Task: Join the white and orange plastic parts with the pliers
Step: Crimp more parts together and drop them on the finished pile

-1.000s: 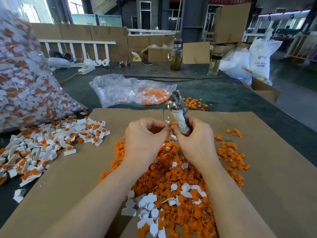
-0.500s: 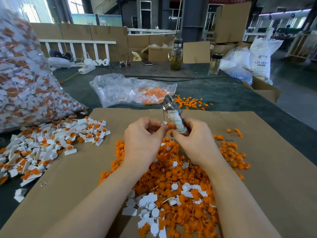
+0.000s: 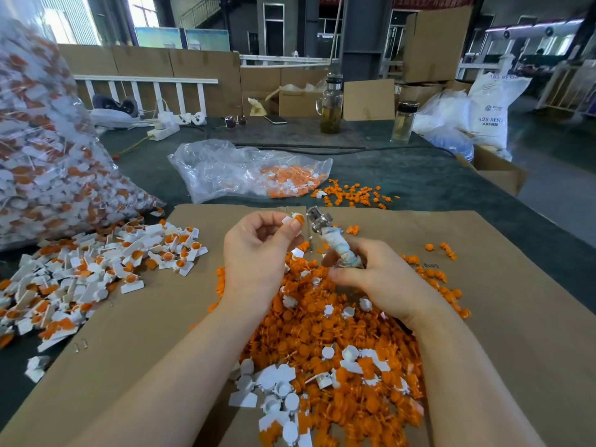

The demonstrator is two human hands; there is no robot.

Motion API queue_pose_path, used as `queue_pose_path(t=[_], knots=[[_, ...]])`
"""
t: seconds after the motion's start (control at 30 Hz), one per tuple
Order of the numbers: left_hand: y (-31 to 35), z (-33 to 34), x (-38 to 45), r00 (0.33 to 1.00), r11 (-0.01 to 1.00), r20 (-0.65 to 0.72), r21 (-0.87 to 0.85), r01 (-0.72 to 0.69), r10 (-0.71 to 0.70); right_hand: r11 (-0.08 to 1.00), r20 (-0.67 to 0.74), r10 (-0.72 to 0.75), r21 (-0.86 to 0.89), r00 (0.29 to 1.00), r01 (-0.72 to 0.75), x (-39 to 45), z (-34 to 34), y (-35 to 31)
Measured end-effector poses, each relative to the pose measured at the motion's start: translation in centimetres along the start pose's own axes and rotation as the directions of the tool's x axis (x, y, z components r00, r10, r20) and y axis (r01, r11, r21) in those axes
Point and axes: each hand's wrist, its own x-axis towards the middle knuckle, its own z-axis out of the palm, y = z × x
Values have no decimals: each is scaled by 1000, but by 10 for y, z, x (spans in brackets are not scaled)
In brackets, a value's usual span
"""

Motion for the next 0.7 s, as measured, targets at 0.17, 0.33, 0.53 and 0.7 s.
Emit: queue_pose_path(t=[0.17, 0.33, 0.53, 0.7], knots=[[1, 0, -1, 999, 1000, 31, -6, -21, 21, 1000, 51, -11, -27, 999, 12, 0, 1, -2], [2, 0, -1, 999, 1000, 45, -12, -24, 25, 997, 58, -53, -48, 997, 55, 0, 3, -2], [2, -1, 1, 999, 998, 47, -58, 6, -4, 993, 24, -70, -98, 997, 72, 3, 7, -2], [1, -2, 3, 998, 995, 49, -89, 37, -33, 987, -3, -90, -131, 996, 89, 4, 10, -1]])
